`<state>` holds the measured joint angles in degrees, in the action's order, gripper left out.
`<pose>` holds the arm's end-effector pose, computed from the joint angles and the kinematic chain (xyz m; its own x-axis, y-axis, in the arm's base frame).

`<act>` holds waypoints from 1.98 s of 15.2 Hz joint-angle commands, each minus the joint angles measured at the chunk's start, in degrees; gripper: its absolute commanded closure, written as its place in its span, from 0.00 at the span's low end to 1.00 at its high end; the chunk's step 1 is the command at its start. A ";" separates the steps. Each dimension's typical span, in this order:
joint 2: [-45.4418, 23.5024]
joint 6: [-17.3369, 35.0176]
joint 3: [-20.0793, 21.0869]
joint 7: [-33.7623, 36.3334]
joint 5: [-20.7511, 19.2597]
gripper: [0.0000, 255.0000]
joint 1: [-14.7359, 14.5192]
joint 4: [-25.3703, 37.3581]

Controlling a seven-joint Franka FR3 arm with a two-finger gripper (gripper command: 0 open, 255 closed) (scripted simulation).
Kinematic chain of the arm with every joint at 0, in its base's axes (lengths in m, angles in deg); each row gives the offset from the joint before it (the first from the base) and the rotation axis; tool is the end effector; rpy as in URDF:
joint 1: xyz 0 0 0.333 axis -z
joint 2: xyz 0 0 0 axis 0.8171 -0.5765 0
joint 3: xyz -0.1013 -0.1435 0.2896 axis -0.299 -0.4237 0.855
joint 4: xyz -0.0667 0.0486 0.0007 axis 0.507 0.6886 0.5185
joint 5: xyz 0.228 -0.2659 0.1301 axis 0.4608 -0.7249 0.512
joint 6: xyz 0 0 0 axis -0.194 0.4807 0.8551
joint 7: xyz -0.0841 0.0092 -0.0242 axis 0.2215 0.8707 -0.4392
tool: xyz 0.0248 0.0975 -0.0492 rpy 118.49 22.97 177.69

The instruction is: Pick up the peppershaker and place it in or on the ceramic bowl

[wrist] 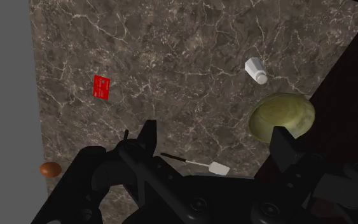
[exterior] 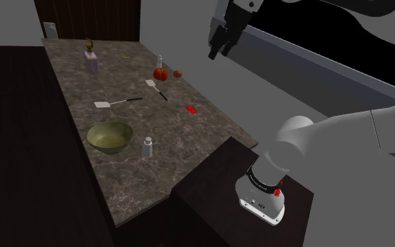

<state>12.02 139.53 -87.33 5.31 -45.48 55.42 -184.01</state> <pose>0.2962 0.0126 0.6359 0.9823 0.0539 0.1796 0.0560 -0.9984 -0.0064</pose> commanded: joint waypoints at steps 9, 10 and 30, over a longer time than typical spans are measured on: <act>-5.93 14.03 2.97 1.40 2.28 0.00 -1.97 -9.34; -7.03 15.86 3.37 1.57 2.56 0.00 -2.23 -10.22; -43.45 51.65 11.25 6.72 3.01 0.00 -6.28 -12.46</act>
<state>-29.11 189.24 -76.30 11.78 -42.12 49.25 -196.73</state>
